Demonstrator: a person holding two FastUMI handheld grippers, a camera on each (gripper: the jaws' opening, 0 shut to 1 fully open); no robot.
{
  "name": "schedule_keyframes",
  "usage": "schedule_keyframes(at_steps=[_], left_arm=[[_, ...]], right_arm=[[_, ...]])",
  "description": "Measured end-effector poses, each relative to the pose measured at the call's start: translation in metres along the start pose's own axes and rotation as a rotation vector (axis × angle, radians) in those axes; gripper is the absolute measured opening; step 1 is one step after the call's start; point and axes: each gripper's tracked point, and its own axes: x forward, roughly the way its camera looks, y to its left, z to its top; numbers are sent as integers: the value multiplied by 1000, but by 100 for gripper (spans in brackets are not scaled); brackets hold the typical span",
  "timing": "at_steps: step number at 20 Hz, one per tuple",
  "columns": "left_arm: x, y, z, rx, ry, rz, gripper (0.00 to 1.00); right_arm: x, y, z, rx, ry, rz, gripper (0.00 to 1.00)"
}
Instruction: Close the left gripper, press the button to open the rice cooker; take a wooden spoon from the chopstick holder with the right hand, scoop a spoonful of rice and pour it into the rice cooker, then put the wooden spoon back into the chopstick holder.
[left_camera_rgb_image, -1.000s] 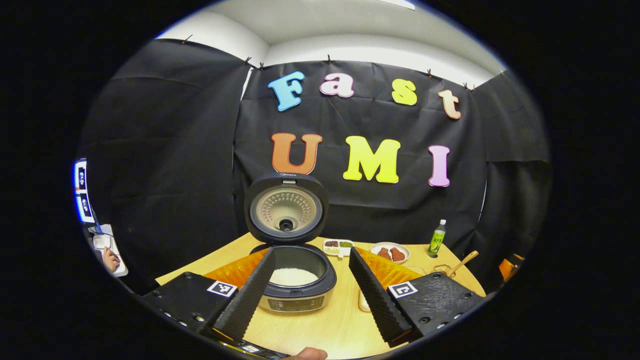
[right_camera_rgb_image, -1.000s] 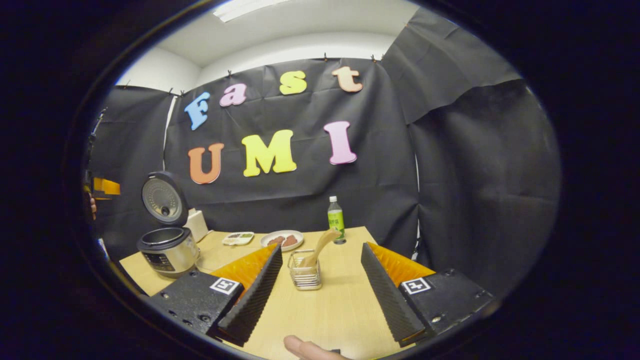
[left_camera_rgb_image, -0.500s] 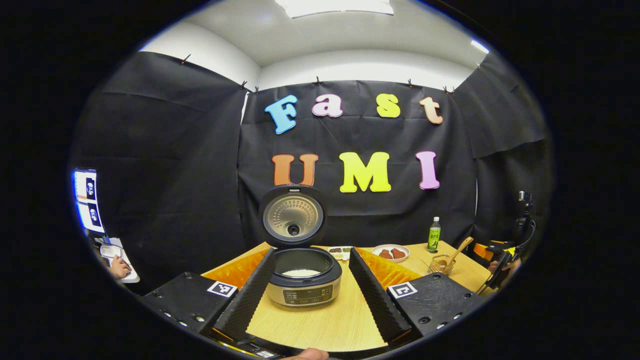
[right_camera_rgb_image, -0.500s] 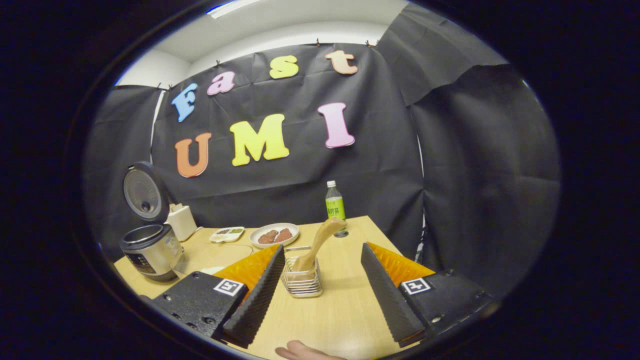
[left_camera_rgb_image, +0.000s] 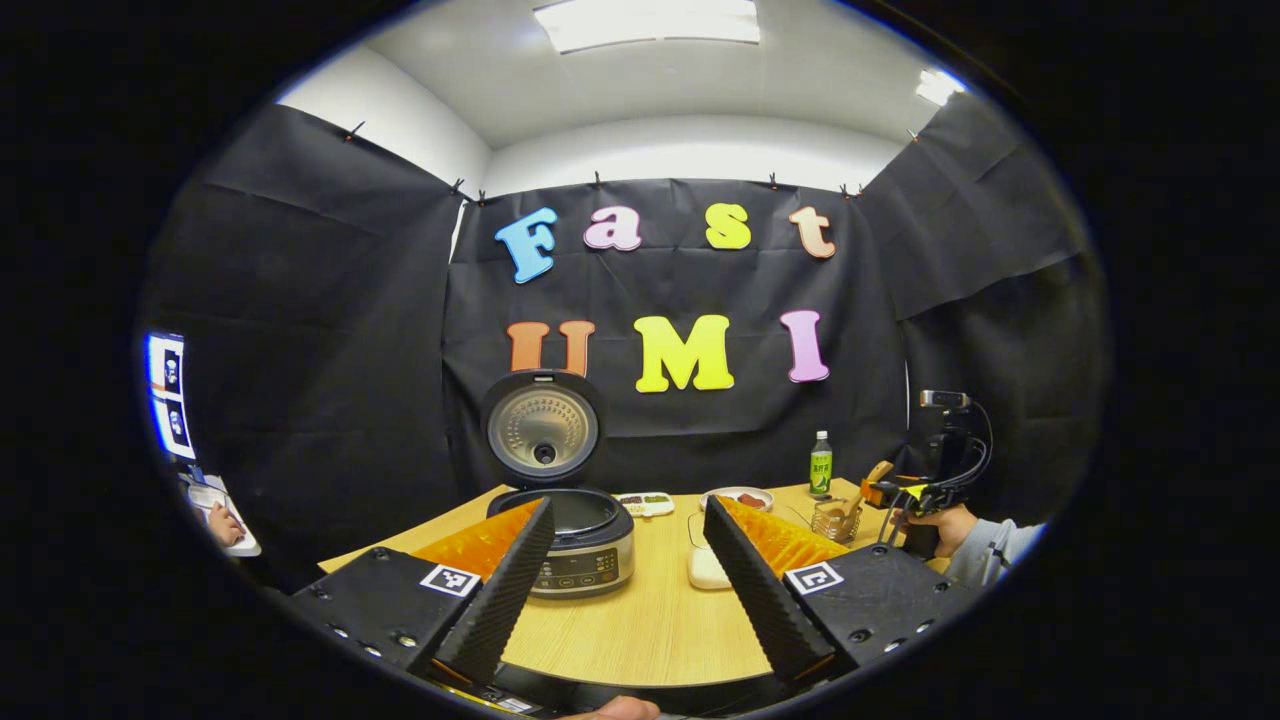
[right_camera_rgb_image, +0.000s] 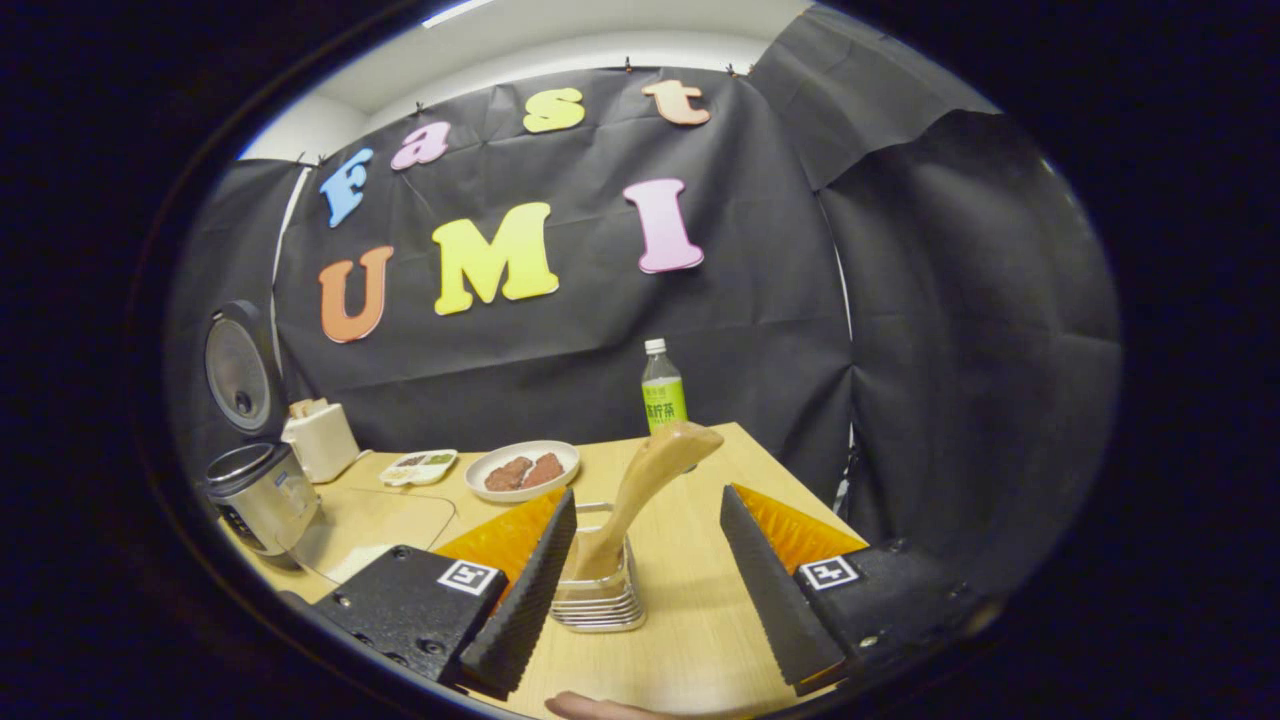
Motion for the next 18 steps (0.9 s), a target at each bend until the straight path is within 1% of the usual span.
schedule_keyframes(at_steps=[1,3,4,5,6,7,8,9,10,11,12,14,18], left_arm=[[-2,1,-3,14,-3,-4,96],[-2,3,-6,20,3,-19,96],[-3,7,-7,18,9,-18,96],[-5,12,-6,12,5,-10,96],[-6,15,-3,6,2,-10,96],[-7,16,-3,-5,0,-15,96],[-6,18,-3,-21,-1,-18,96],[-5,21,-3,-34,0,-18,96],[-5,25,-2,-42,0,-13,96],[-6,30,-3,-46,-1,-1,96],[-5,35,-3,-54,3,8,96],[-7,32,-4,-68,10,-5,96],[-11,37,0,-66,1,-6,94]], right_arm=[[6,5,0,9,7,9,94],[20,3,1,30,12,0,94],[26,0,3,27,3,-21,87],[34,-2,4,29,0,-22,90],[40,1,0,31,20,-17,84],[43,4,0,25,29,-6,89],[45,4,1,8,38,-5,80],[44,3,9,-6,17,-16,76],[41,9,13,15,9,0,61],[31,22,16,45,11,37,46],[29,32,19,48,17,43,31],[26,45,30,19,2,46,23],[9,64,67,-44,-57,41,21]])
